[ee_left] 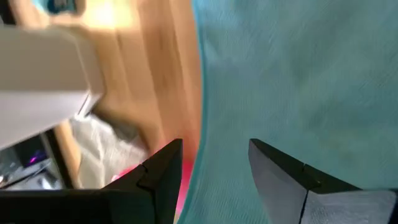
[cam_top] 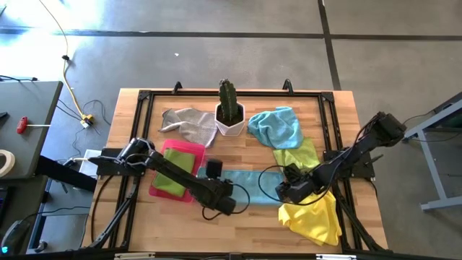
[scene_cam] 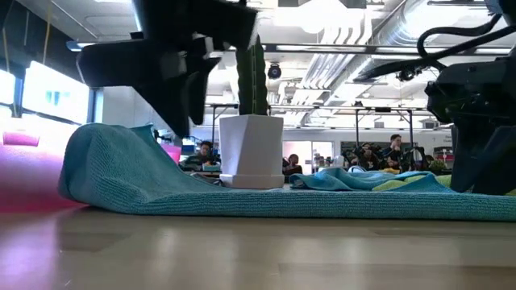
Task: Fold microfiber towels
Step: Fold the bottom blue towel
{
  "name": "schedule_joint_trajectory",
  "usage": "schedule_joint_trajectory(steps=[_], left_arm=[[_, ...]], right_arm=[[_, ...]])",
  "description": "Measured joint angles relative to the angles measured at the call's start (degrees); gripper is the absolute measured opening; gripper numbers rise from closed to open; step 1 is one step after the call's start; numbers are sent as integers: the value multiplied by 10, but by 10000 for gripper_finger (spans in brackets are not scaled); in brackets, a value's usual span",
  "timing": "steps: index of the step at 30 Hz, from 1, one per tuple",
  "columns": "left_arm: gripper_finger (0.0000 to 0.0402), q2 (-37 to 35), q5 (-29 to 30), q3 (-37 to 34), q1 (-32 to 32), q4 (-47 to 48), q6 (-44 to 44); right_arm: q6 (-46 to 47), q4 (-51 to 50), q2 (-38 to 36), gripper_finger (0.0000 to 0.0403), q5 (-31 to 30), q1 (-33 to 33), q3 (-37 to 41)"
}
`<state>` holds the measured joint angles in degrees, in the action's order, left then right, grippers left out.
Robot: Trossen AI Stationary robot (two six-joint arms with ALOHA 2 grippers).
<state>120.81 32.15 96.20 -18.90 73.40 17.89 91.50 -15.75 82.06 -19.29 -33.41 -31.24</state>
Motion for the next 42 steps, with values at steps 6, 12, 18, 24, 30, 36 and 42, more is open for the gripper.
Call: schedule_joint_trajectory(steps=[6, 12, 18, 24, 30, 36, 42], left_arm=[[172, 4, -48, 0, 2, -59, -27], [172, 8, -47, 0, 2, -72, -31], [172, 9, -46, 0, 1, -68, -30], [172, 9, -46, 0, -3, -40, -11], [172, 9, -49, 0, -12, 11, 29], [172, 9, -49, 0, -33, 28, 51], [172, 9, -50, 0, -55, 32, 67]], right_arm=[[-7, 29, 11, 223, -8, 0, 2], [-19, 80, 46, 205, -25, -1, 1], [-18, 108, 62, 141, -48, -5, 2], [-18, 97, 63, 27, -34, -4, 3], [-16, 54, 34, 15, -6, -2, 2], [-31, -115, -31, 5, 90, 7, -35], [-48, -373, -38, 2, 121, 11, -144]])
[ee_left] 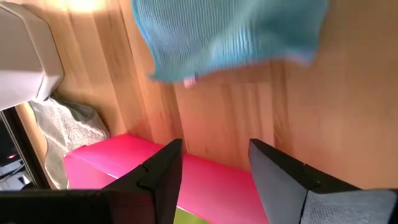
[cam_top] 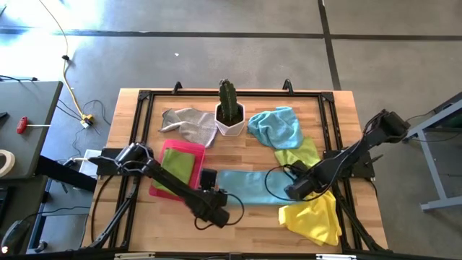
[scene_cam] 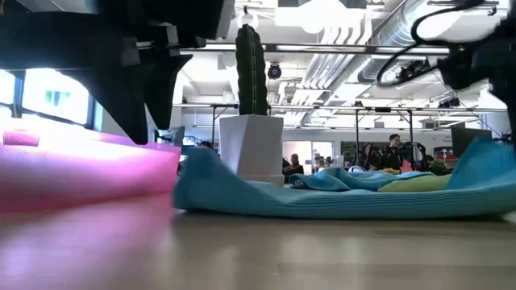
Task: Fold microfiber towels
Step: Fold the bottom blue towel
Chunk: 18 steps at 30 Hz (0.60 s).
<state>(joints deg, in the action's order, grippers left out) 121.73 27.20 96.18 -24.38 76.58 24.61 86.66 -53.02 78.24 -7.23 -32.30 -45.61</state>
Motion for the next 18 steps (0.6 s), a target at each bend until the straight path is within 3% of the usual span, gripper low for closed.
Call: schedule_joint_trajectory(steps=[7, 18], left_arm=[[172, 0, -2, 0, -16, 1, 17], [172, 0, -2, 0, -29, 3, 18]], right_arm=[[-6, -192, 0, 2, 13, 18, -136], [-40, -142, 72, 2, -4, 59, -247]])
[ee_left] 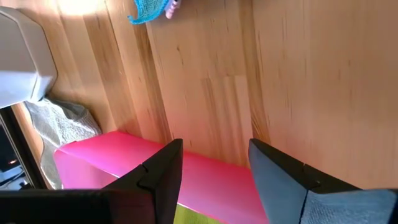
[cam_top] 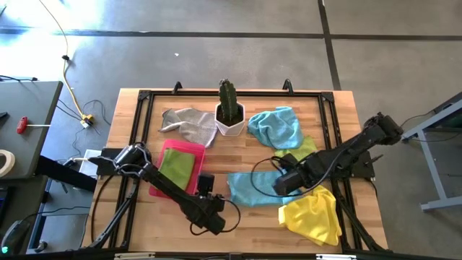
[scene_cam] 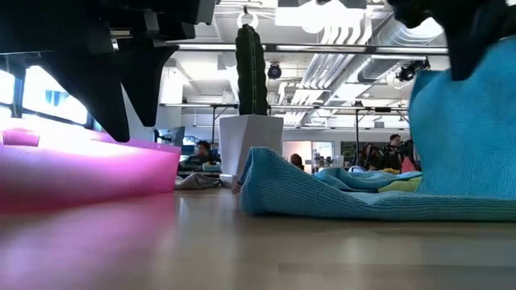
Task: Fold microfiber towels
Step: Fold the bottom blue towel
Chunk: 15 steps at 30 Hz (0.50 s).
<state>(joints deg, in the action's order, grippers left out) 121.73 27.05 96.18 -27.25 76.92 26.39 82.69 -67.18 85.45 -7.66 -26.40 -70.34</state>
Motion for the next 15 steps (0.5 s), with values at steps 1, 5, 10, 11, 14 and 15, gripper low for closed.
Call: schedule_joint_trajectory(steps=[1, 5, 10, 11, 14, 15], left_arm=[[172, 0, 0, 0, -1, 0, 0], [172, 0, 3, 0, -8, 0, 0], [172, 0, 11, 0, -21, 0, -7], [172, 0, 15, 0, -24, 0, -12], [172, 0, 28, 0, -33, 0, -23], [172, 0, 30, 0, -35, 0, -26]], right_arm=[[-7, 7, 11, 2, 0, 5, -7], [-36, 35, 56, 2, -1, 28, -39], [-68, 68, 114, 3, -4, 56, -72], [-72, 78, 127, 3, -4, 60, -78], [-82, 107, 161, 3, -2, 73, -95], [-82, 116, 172, 3, -2, 76, -102]])
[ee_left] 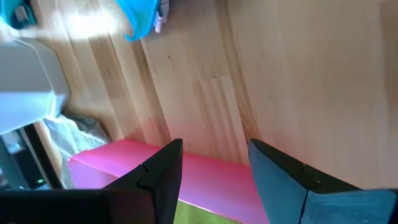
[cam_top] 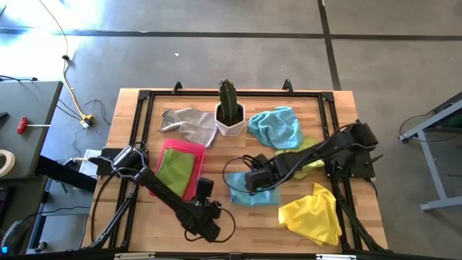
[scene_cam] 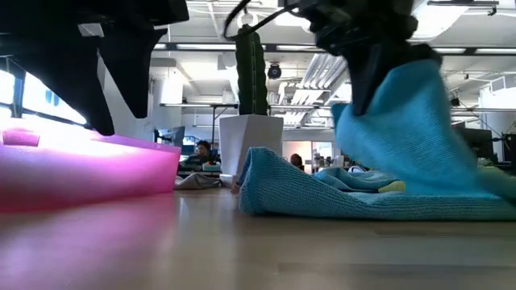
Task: Fold microfiber towels
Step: Fold the bottom blue towel
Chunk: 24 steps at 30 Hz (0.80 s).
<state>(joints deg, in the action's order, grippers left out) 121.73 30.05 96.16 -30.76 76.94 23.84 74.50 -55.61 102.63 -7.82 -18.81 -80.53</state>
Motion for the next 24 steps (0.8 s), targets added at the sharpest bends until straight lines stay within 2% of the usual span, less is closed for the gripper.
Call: schedule_joint_trajectory(steps=[10, 19, 21, 24], left_arm=[[172, 0, 22, 0, -17, 0, -11], [172, 0, 23, 0, -16, 4, -15], [172, 0, 23, 0, -17, 4, -15], [172, 0, 23, 0, -17, 4, -15]], right_arm=[[16, 26, 70, 3, -5, 12, -65], [16, 66, 84, 3, -12, 13, -68], [3, 75, 84, 9, -16, 13, -68], [-13, 89, 84, 42, -1, 13, -68]])
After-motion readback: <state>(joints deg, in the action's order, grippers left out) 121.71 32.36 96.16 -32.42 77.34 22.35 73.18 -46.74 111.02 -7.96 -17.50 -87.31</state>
